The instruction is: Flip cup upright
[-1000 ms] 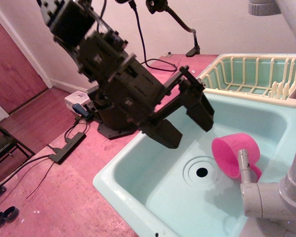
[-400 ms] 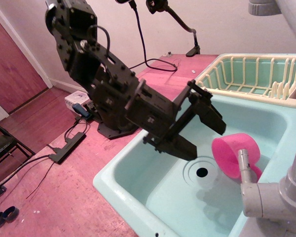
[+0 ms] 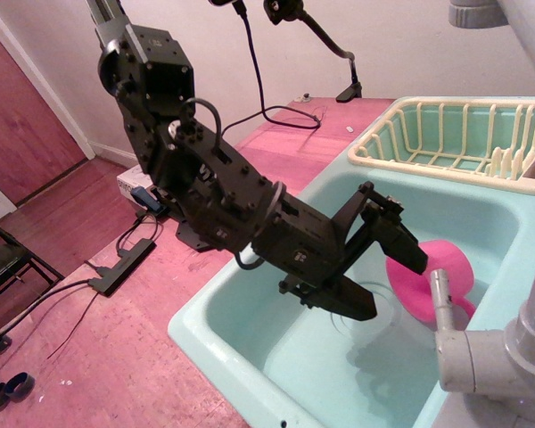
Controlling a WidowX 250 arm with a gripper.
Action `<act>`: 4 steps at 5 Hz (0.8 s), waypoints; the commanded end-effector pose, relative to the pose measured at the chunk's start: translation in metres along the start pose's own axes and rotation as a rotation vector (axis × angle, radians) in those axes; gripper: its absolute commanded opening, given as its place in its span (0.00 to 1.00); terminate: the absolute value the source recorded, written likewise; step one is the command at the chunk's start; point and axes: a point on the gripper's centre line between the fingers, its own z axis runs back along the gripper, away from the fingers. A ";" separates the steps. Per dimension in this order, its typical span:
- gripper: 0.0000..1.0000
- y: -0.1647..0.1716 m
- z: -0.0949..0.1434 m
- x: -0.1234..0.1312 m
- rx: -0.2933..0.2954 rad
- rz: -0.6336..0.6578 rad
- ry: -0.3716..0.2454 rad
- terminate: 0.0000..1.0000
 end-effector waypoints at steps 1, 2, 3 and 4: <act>1.00 0.028 -0.012 0.006 0.053 0.036 -0.026 0.00; 1.00 0.041 -0.017 0.002 0.072 0.037 -0.020 0.00; 1.00 0.053 -0.020 -0.001 0.092 0.047 -0.022 0.00; 1.00 0.071 -0.021 -0.005 0.095 0.050 -0.033 0.00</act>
